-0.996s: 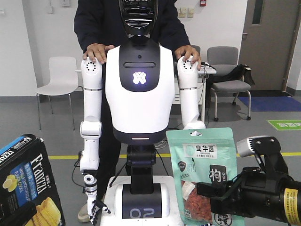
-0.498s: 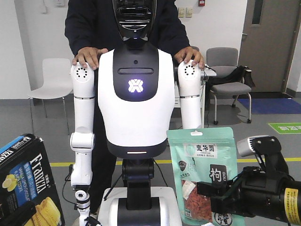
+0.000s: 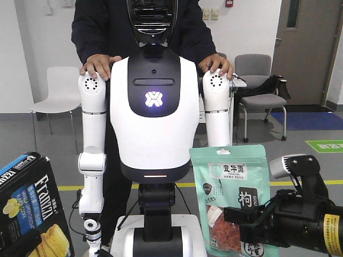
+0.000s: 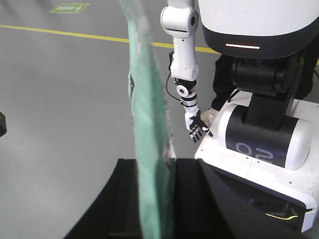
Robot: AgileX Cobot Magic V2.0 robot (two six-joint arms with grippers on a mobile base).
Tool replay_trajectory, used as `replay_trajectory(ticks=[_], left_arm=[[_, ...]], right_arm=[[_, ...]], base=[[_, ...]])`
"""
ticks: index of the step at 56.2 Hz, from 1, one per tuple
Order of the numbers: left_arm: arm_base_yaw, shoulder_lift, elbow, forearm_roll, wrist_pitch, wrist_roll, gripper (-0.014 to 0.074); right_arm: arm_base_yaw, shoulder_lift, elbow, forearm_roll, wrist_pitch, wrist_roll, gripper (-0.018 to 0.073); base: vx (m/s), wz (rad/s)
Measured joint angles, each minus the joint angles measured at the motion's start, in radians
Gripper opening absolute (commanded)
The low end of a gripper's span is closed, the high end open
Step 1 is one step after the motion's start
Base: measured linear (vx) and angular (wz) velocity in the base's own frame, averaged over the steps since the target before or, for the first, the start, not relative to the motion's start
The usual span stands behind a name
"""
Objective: Pick snacks and fruit into basket
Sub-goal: 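Drive the base up close to the robot holding the blue basket, then lower the goji bag with the right gripper over the blue basket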
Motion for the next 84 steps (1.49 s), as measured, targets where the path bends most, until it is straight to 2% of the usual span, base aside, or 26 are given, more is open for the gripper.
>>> replay_trajectory(ticks=[59,67,78,84], left_arm=[[0.000,0.000,0.000,0.000,0.001,0.000,0.0003],[0.000,0.000,0.000,0.000,0.001,0.000,0.0003],[0.000,0.000,0.000,0.000,0.001,0.000,0.0003],[0.000,0.000,0.000,0.000,0.001,0.000,0.0003]], right_arm=[[0.000,0.000,0.000,0.008,-0.001,0.003,-0.0010],[0.000,0.000,0.000,0.060,-0.001,0.010,-0.0010],[0.000,0.000,0.000,0.198,-0.002,0.095,-0.0010],[0.000,0.000,0.000,0.233,-0.021,0.109,-0.0010]], base=[[0.00,0.00],[0.00,0.00],[0.00,0.00],[0.00,0.00]])
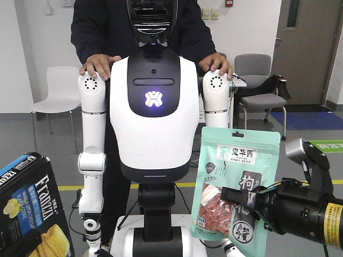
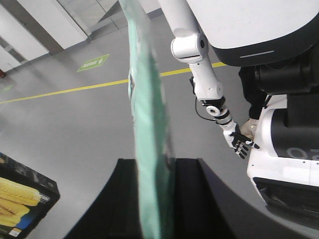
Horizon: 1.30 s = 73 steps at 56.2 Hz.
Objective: Pick snacks and fruit into basket
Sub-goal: 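Lower the goji bag with the right gripper over the blue basket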
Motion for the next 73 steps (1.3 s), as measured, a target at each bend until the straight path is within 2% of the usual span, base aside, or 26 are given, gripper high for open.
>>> replay_trajectory(ticks=[5,11,22,35,48,61,73], left_arm=[[0.000,0.000,0.000,0.000,0.000,0.000,0.0003],[0.000,0.000,0.000,0.000,0.000,0.000,0.0003],[0.000,0.000,0.000,0.000,0.000,0.000,0.0003],[0.000,0.000,0.000,0.000,0.000,0.000,0.0003],[0.000,0.000,0.000,0.000,0.000,0.000,0.0003],[0.000,0.000,0.000,0.000,0.000,0.000,0.0003],[0.000,0.000,0.000,0.000,0.000,0.000,0.0003]], right_arm=[[0.017,0.000,0.000,0.009,-0.009,0.002,-0.0010],[0.083,0.000,0.000,0.031,0.026,0.003,-0.0010],[0.292,0.000,0.000,0.016,0.236,-0.013,-0.0010],[0.539,-0.004,0.000,-0.097,0.535,-0.084,-0.0010],[0.752,-0.060,0.004,-0.185,0.702,-0.105,-0.0010],[0.859,-0.117,0.004,-0.184,0.812,-0.150,-0.0010],[0.869,-0.117,0.080,-0.184,0.828,-0.174,-0.0010]], base=[[0.00,0.00],[0.00,0.00],[0.00,0.00],[0.00,0.00],[0.00,0.00],[0.00,0.00],[0.00,0.00]])
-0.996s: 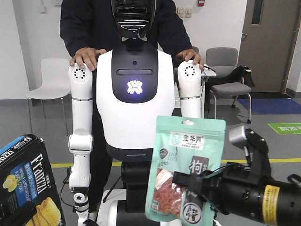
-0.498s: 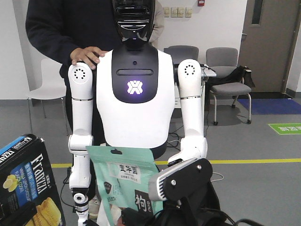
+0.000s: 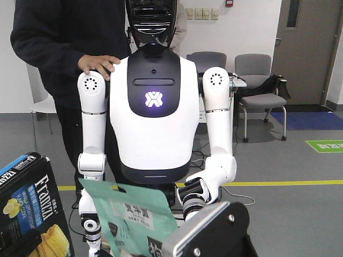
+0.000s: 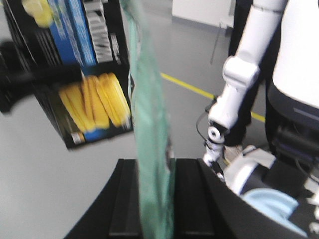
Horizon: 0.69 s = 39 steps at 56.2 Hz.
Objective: Pick snacks and fruit into basket
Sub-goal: 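Lower the goji bag with the right gripper over the blue basket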
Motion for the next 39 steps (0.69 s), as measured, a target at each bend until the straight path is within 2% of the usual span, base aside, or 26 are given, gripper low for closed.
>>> replay_trajectory(ticks=[13,21,29,39], left_arm=[[0.000,0.000,0.000,0.000,0.000,0.000,0.0003],[0.000,0.000,0.000,0.000,0.000,0.000,0.0003],[0.000,0.000,0.000,0.000,0.000,0.000,0.0003],[0.000,0.000,0.000,0.000,0.000,0.000,0.0003]], right_arm=[[0.000,0.000,0.122,0.001,0.005,-0.007,-0.0010],[0.000,0.000,0.174,0.001,0.005,-0.047,-0.0010],[0.000,0.000,0.223,0.001,0.010,-0.139,-0.0010],[0.000,0.000,0.269,0.001,0.056,-0.322,-0.0010]], base=[[0.00,0.00],[0.00,0.00],[0.00,0.00],[0.00,0.00]])
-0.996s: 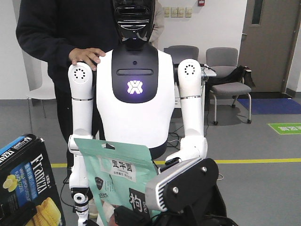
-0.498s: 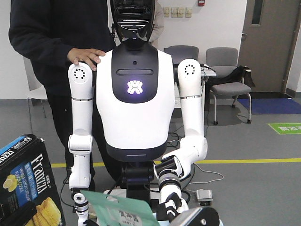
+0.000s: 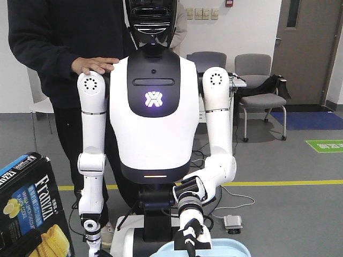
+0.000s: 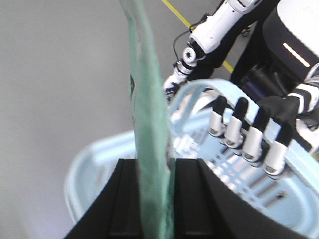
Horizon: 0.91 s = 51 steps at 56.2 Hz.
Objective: Pick snacks and fruit into basket
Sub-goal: 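Lower the goji bag with the right gripper over the blue basket, then open the right gripper to drop the goji bag into the basket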
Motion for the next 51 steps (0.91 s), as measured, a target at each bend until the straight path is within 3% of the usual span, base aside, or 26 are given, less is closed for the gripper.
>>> replay_trajectory(ticks=[18,25,36,51], left_arm=[[0.000,0.000,0.000,0.000,0.000,0.000,0.0003],[0.000,0.000,0.000,0.000,0.000,0.000,0.0003],[0.000,0.000,0.000,0.000,0.000,0.000,0.0003],[0.000,0.000,0.000,0.000,0.000,0.000,0.0003]], right_arm=[[-0.001,0.107,0.010,0.002,0.091,-0.213,-0.0008],[-0.001,0.179,0.010,0.003,0.161,-0.249,-0.0008],[-0.001,0.285,0.010,0.007,0.286,-0.256,-0.0008],[-0.001,0.314,0.005,0.010,0.297,-0.152,-0.0008]], base=[[0.00,0.00],[0.00,0.00],[0.00,0.00],[0.00,0.00]])
